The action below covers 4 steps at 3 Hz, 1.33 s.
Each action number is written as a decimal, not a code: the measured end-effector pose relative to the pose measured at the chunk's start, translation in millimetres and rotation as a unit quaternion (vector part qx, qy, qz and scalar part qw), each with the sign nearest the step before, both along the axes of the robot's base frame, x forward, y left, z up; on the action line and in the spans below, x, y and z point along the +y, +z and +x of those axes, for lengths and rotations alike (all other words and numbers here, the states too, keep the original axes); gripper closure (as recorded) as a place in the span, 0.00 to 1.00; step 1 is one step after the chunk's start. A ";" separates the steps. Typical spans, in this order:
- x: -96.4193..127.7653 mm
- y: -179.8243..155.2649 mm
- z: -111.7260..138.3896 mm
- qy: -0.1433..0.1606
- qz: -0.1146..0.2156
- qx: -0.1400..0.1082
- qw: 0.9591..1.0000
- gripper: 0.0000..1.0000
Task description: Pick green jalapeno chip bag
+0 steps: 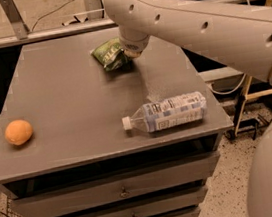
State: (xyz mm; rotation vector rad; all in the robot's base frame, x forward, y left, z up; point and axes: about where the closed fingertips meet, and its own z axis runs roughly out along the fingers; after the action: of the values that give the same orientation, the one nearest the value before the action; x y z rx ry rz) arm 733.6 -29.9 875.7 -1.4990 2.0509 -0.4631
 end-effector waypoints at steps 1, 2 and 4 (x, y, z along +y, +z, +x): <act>-32.3 32.8 -0.5 -0.028 0.038 -0.056 0.997 1.00; -56.8 59.1 1.3 -0.054 0.060 -0.115 0.990 1.00; -79.4 120.0 12.2 -0.073 0.100 -0.241 0.963 1.00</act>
Offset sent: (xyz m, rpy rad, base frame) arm 0.0022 -0.0897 0.0924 0.1772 -0.3757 -0.1772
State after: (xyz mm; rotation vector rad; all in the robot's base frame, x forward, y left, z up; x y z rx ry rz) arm 745.8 -109.3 995.6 -1.0000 1.7614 -0.5938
